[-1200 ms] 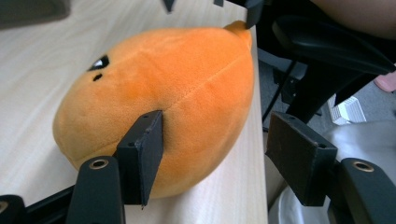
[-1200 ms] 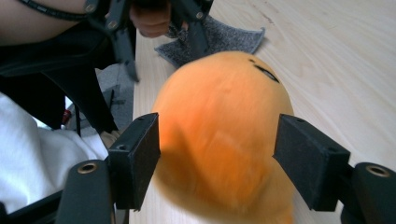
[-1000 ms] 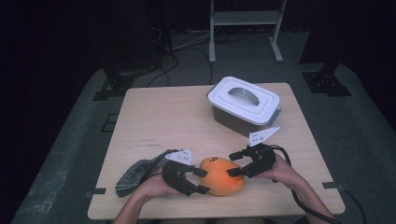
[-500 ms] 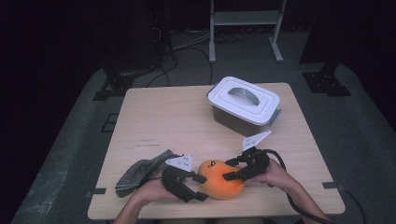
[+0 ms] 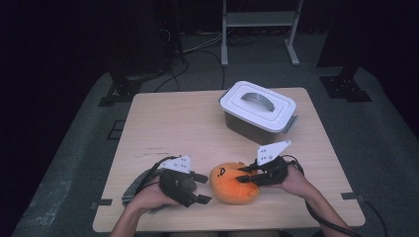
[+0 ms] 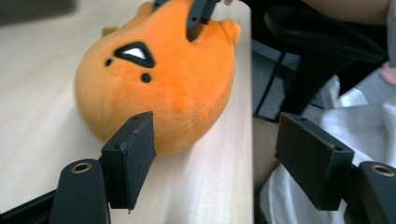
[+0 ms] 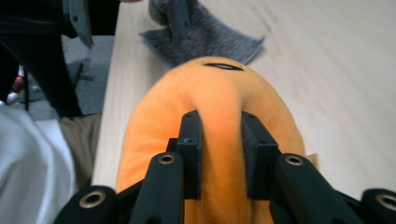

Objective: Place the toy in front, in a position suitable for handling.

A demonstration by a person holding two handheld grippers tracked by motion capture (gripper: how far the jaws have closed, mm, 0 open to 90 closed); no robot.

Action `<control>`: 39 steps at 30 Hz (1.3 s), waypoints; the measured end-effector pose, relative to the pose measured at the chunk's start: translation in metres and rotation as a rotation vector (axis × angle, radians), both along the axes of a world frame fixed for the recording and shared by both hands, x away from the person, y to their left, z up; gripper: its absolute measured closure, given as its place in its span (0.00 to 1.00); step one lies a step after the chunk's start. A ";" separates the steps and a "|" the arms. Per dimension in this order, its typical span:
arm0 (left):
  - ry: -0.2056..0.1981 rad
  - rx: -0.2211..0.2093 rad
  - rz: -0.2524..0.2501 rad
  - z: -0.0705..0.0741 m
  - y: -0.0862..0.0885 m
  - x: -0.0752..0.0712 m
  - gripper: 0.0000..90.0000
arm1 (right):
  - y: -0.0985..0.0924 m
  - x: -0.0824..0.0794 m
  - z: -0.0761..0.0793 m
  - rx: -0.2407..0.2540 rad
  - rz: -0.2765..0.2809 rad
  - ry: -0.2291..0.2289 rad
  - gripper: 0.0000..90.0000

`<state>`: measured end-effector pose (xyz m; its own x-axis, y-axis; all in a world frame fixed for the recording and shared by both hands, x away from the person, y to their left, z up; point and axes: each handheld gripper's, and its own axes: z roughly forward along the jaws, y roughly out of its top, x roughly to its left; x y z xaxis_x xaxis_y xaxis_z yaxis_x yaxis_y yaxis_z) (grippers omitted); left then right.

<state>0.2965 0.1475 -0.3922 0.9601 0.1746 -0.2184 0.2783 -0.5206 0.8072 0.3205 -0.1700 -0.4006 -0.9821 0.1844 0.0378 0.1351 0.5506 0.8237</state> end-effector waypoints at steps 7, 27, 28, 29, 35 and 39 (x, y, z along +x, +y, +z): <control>-0.085 -0.031 0.165 0.017 0.049 0.006 0.45 | -0.008 0.007 -0.017 0.031 0.000 0.025 0.77; -0.040 0.076 0.356 -0.044 0.116 0.003 0.62 | -0.015 -0.005 -0.021 0.012 0.011 0.014 0.67; -0.037 0.083 0.359 -0.047 0.117 0.003 0.62 | -0.015 -0.006 -0.021 0.014 0.009 0.014 0.67; -0.042 0.100 0.366 -0.049 0.118 0.003 0.62 | -0.015 -0.006 -0.021 0.014 0.007 0.013 0.67; -0.031 0.112 0.404 -0.064 0.128 0.007 0.60 | -0.018 -0.008 -0.022 0.026 0.000 0.009 0.66; -0.037 0.086 0.405 -0.063 0.130 0.007 0.58 | -0.019 -0.008 -0.022 0.029 -0.009 0.013 0.62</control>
<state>0.3035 0.2779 -0.4552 0.8167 0.5564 -0.1528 0.4462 -0.4411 0.7786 0.3129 -0.1894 -0.4229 -0.9798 0.1921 0.0563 0.1510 0.5248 0.8377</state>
